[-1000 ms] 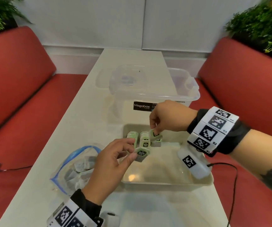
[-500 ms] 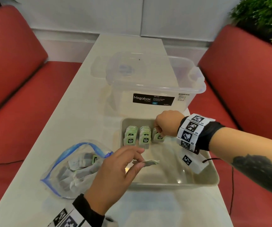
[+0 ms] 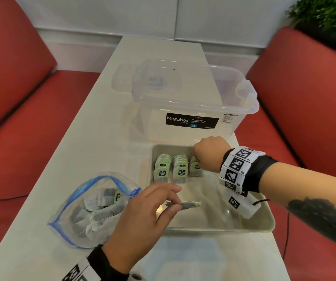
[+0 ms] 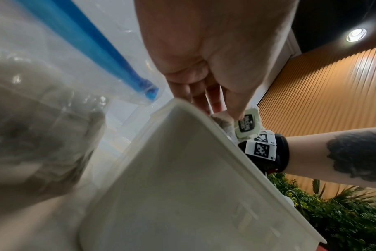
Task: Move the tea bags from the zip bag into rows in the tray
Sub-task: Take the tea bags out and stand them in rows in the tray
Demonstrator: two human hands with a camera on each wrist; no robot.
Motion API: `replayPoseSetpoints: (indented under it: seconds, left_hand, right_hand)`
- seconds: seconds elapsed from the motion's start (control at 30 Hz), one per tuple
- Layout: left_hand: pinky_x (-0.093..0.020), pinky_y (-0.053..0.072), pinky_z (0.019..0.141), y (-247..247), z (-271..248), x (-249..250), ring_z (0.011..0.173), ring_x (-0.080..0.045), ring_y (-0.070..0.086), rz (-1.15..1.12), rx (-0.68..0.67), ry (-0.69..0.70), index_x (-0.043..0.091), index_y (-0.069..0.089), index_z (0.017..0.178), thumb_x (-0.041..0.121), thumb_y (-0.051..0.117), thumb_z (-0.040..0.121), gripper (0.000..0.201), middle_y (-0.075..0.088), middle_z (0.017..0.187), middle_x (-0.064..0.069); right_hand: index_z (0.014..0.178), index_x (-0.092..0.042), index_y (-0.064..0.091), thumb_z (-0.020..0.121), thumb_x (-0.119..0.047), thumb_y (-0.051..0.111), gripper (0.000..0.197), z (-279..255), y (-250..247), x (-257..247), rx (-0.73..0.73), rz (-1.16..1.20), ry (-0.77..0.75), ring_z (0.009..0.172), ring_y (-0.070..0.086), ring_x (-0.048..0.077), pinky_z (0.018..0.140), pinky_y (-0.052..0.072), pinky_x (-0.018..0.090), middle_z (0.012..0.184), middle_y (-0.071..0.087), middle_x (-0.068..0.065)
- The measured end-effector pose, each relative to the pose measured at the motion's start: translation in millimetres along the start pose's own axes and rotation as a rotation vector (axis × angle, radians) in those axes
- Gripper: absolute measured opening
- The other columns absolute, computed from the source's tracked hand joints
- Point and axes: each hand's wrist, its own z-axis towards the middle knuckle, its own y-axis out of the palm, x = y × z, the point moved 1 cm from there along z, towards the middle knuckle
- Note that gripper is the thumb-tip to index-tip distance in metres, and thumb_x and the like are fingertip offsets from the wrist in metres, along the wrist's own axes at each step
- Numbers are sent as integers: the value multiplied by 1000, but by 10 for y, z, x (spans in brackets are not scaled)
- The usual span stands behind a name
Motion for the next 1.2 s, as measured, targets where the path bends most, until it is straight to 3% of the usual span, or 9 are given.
replayPoseSetpoints:
  seconds: [0.33,0.5,0.63,0.73,0.8,0.87,1.0,1.1,1.2]
  left_hand:
    - [-16,49,80,-14,-1,24,96,3,60,-46,2,-30,35,57,86,42,53,85,8,60,111,25]
    - [-5,45,70,-28,8,83,82,3,64,-156,42,-110,36,56,83,34,60,87,6,65,90,22]
    - [-9,45,64,-25,7,82,76,-2,62,-202,79,-164,32,57,82,31,62,86,7,65,83,17]
    - [-20,52,65,-25,33,58,73,-5,63,-263,128,-218,35,56,88,32,60,82,7,66,82,12]
    - [-29,56,66,-31,66,43,73,-8,65,-326,163,-267,37,56,89,32,63,85,9,68,84,8]
    - [-33,57,64,-39,107,30,73,-11,66,-384,194,-320,31,57,88,22,63,86,11,68,82,5]
    - [-23,54,58,-48,175,28,67,-6,58,-521,269,-408,17,52,83,8,58,87,12,61,68,9]
    - [-21,54,60,-52,208,48,78,-17,61,-626,297,-449,15,50,84,10,55,89,9,61,75,-7]
    - [-25,56,63,-54,234,101,74,-13,60,-696,306,-464,16,50,83,13,54,89,8,62,69,-2]
  right_hand:
    - [96,-9,65,88,-16,53,16,-47,-39,-25,17,-23,31,70,49,24,65,39,28,93,66,6]
    - [95,-9,65,88,-17,54,16,-59,-44,-4,37,-25,39,70,51,24,65,40,28,91,66,6]
    - [95,-10,65,88,-19,54,16,-75,-40,19,43,-20,39,72,52,24,65,41,28,92,65,6]
    - [94,-11,65,88,-25,53,20,-105,-75,48,61,9,39,68,48,23,64,39,28,78,56,3]
    - [91,-14,65,89,-33,51,24,-152,-144,53,118,73,21,68,48,23,63,36,28,71,49,0]
    - [86,-19,65,92,-42,48,29,-233,-251,38,211,203,-29,72,52,23,63,34,28,71,52,-1]
    - [80,-20,61,94,-48,44,35,-491,-534,-93,323,536,-265,72,58,15,65,44,30,71,64,-4]
    - [83,-23,63,92,-45,51,26,-689,-708,-213,325,674,-375,62,50,0,66,44,28,63,55,-13]
    - [79,-20,61,93,-42,51,28,-790,-807,-256,375,747,-394,57,47,6,63,43,31,58,52,-9]
